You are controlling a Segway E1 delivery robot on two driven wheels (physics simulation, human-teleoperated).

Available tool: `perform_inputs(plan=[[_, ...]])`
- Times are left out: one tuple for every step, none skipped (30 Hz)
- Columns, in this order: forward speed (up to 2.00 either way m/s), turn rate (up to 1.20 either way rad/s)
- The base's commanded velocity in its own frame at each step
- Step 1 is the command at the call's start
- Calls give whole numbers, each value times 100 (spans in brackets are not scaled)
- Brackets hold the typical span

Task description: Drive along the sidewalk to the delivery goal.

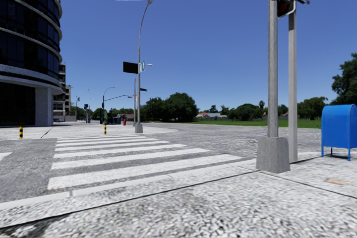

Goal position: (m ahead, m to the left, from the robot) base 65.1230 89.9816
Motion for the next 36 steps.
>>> perform_inputs(plan=[[200,48],[200,48],[200,48],[200,48],[200,48],[200,48],[200,48],[200,48],[200,48],[200,48],[200,48],[200,48],[200,48],[200,48],[200,48],[200,48],[200,48],[200,48],[200,48],[200,48],[200,48],[200,48],[200,48],[200,48],[200,48],[200,48],[200,48],[200,48],[200,48],[200,48],[200,48],[200,48],[200,48],[200,48],[200,48],[200,48]])
